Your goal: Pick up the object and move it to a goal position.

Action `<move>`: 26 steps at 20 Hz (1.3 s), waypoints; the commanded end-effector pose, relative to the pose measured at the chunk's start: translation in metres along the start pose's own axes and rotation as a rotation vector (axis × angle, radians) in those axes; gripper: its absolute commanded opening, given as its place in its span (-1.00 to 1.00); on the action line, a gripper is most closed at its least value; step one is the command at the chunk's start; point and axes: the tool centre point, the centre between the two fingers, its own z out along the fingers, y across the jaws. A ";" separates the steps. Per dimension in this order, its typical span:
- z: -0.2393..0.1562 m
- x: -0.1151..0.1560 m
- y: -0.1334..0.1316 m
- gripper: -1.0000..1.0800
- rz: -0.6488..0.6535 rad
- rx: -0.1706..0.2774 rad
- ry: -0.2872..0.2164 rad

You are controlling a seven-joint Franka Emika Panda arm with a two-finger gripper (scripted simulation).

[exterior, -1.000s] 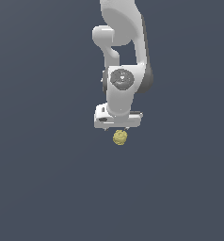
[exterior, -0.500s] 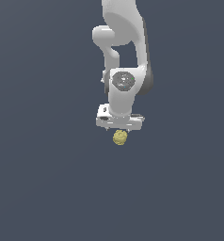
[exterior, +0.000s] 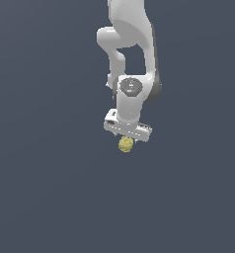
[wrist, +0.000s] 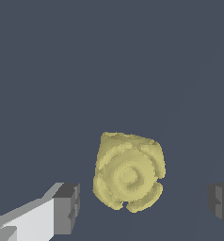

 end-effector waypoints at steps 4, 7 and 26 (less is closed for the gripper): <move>0.006 -0.002 -0.003 0.92 0.096 0.009 0.014; 0.008 -0.003 -0.004 0.92 0.128 0.013 0.019; 0.050 -0.004 -0.004 0.92 0.153 0.015 0.022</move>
